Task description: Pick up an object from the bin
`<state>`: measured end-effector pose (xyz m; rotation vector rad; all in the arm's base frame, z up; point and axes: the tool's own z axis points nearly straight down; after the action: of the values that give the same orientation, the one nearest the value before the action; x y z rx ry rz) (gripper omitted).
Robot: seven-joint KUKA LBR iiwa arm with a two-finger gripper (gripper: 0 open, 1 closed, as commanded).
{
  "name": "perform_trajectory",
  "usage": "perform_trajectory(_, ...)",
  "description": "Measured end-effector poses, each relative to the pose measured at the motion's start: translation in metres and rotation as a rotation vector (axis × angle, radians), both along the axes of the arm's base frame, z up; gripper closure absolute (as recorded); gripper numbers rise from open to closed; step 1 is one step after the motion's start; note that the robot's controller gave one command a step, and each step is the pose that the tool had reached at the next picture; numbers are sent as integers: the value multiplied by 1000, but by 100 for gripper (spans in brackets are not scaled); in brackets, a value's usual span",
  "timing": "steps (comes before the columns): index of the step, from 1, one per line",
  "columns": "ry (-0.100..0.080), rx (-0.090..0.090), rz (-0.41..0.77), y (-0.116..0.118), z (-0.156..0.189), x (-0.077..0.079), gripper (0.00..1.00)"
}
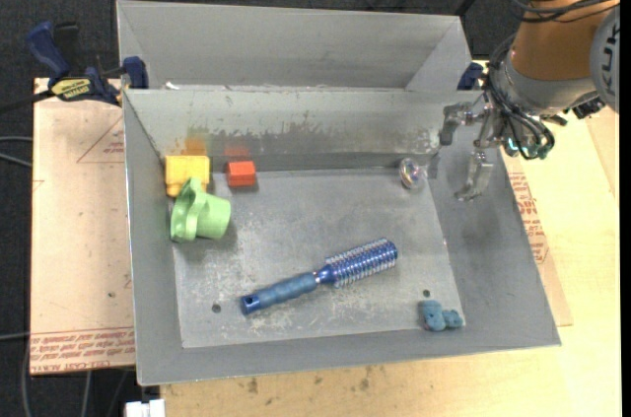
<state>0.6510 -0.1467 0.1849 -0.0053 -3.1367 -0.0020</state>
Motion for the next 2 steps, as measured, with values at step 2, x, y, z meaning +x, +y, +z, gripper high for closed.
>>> perform_trajectory(2,2,5,206,101,-108,-104,0)
